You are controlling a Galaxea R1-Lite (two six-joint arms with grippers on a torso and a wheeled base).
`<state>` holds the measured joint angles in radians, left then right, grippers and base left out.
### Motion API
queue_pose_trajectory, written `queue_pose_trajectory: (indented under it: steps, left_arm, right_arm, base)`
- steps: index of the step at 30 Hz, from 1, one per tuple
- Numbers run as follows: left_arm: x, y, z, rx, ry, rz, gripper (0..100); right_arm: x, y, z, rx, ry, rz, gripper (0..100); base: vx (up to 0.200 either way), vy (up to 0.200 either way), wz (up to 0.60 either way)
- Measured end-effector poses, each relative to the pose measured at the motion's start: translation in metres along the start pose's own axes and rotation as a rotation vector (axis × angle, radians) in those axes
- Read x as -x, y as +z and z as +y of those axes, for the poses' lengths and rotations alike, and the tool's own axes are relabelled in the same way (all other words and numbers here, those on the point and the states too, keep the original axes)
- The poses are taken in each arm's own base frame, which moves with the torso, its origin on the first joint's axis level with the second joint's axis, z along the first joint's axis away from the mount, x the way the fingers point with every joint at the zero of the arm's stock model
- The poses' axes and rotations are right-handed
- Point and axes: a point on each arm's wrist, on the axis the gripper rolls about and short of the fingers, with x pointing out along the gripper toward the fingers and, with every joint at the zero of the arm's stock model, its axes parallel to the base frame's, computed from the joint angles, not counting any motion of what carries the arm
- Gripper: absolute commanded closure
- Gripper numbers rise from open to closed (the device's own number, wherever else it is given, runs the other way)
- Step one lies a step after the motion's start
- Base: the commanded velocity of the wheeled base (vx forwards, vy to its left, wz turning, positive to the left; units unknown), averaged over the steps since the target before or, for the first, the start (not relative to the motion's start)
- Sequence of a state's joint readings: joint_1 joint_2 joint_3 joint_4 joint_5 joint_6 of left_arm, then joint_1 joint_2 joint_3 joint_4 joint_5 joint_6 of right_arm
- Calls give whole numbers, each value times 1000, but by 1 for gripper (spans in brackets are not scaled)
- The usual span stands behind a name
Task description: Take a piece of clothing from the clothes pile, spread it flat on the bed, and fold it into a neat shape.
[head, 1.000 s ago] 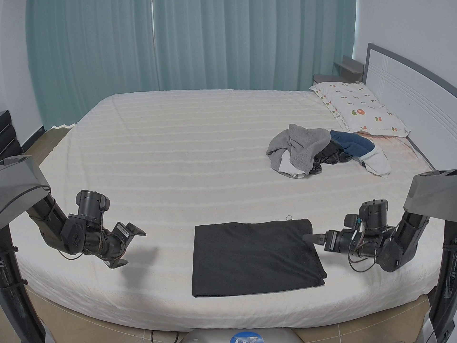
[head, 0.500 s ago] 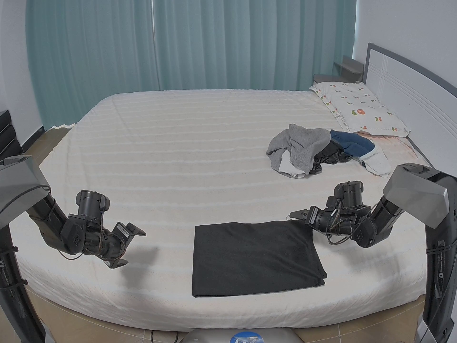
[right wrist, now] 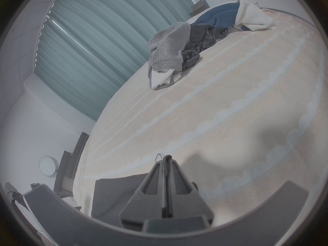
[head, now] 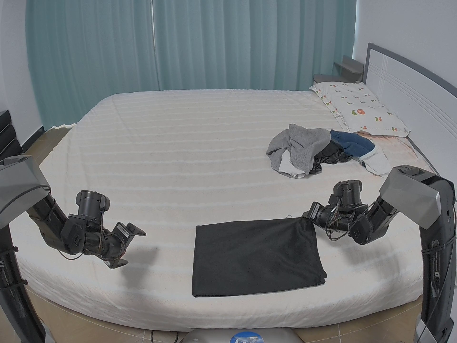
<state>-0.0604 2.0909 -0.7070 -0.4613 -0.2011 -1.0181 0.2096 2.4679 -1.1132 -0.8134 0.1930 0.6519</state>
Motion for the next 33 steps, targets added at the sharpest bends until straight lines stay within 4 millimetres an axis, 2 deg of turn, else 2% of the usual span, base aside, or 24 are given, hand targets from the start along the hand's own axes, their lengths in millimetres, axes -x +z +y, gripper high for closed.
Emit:
queue_pose_trajectory:
  steps: [11,12,18,22,28,33]
  left_arm:
    - [0,-1,0,-2,0,2,0]
    - [0,-1,0,-2,0,2,0]
    - [0,-1,0,-2,1,2,0]
    - [0,-1,0,-2,2,0,0]
    - [-1,-1,0,-3,10,-11,0]
    - [-1,-1,0,-2,10,-12,0]
  right_arm:
    - [-4,-2,-6,-5,-12,4,100]
    - [-4,-2,-7,-5,-14,5,0]
    - [-3,-4,-8,-7,-19,9,0]
    - [4,-2,-9,-12,-25,10,0]
    - [30,2,-11,-37,-36,8,0]
    - [57,-9,-11,-63,-74,27,0]
  base:
    - [0,0,0]
    - [0,0,0]
    - [0,0,0]
    - [0,0,0]
    - [0,0,0]
    - [0,0,0]
